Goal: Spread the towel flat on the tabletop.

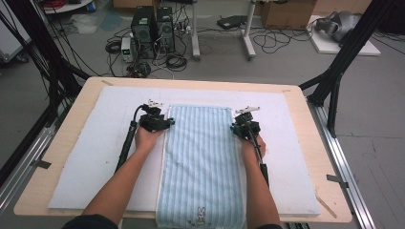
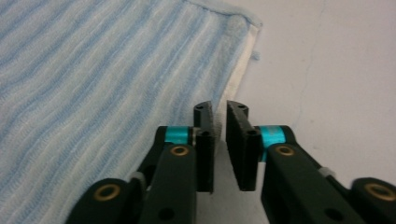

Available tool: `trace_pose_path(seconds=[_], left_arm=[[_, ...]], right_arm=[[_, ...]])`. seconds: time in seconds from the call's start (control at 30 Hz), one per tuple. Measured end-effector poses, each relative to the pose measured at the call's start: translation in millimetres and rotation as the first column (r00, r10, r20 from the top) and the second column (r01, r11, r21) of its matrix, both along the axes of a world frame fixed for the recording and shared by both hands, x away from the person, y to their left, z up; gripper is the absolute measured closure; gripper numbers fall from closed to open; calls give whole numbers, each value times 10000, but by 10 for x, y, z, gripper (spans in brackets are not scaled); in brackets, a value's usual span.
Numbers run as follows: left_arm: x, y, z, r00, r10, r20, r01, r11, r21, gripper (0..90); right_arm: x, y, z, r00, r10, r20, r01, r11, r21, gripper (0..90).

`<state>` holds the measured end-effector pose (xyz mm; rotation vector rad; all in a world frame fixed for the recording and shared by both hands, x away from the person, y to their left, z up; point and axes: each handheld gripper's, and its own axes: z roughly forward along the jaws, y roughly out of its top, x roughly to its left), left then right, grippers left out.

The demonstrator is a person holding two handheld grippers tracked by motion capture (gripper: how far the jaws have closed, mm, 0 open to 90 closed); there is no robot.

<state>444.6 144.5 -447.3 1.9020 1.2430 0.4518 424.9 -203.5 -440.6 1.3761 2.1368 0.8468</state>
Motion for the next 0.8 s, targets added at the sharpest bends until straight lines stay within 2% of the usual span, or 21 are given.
trace_pose_path(seconds=[0.03, 0.1, 0.23, 0.27, 0.3, 0.37, 0.43, 0.53, 0.57, 0.63, 0.7, 0.73, 0.77, 0.8], left_arm=[[-23, 26, 12, 9999, -60, -97, 59, 9999, -132, 483], [-115, 88, 30, 9999, -90, 88, 94, 9987, -492, 480], [-293, 194, 20, 9995, -296, 53, 299, 9961, -825, 490], [-337, 214, 20, 9991, -430, -42, 426, 9962, -758, 493], [-391, 228, 12, 9991, -422, 43, 424, 9959, -800, 493], [-487, 258, 6, 9990, -437, -24, 432, 9930, -1099, 497], [-577, 264, 6, 9988, -488, 22, 486, 9904, -1292, 501], [-672, 226, 17, 9958, -859, -320, 807, 9870, -1387, 514], [-718, 192, 18, 9943, -1022, -308, 969, 9851, -1421, 524], [-811, 136, 21, 9923, -1163, -420, 1087, 9823, -1528, 560], [-889, 76, -15, 9879, -1424, -608, 1338, 9827, -1281, 562], [-927, 46, -27, 9881, -1502, -344, 1466, 9851, -901, 556], [-967, 21, -40, 9902, -1396, -60, 1390, 9882, -642, 558], [-991, 8, -52, 9921, -1250, 102, 1254, 9902, -614, 559]], right_arm=[[-12, -13, 12, 10000, 26, -6, -26, 9999, 155, 754], [-66, -38, 58, 9997, 136, 190, -141, 9995, 289, 724], [-234, -55, 143, 9982, 460, 384, -474, 9982, 357, 674], [-284, -60, 150, 9980, 475, 424, -494, 9978, 447, 661], [-334, -69, 153, 9977, 489, 472, -509, 9978, 425, 648], [-437, -98, 157, 9972, 513, 536, -539, 9974, 470, 632], [-537, -125, 175, 9983, 365, 450, -388, 9978, 537, 612], [-685, -156, 211, 9978, 314, 588, -355, 9969, 698, 599], [-730, -158, 218, 9972, 375, 649, -420, 9967, 689, 599], [-812, -143, 223, 9976, 417, 544, -452, 9969, 648, 596], [-859, -125, 208, 9972, 571, 486, -598, 9966, 563, 590], [-875, -112, 189, 9973, 581, 440, -605, 9967, 550, 589], [-880, -102, 161, 9977, 580, 337, -598, 9967, 557, 585], [-879, -90, 128, 9982, 571, 177, -580, 9967, 573, 584]])
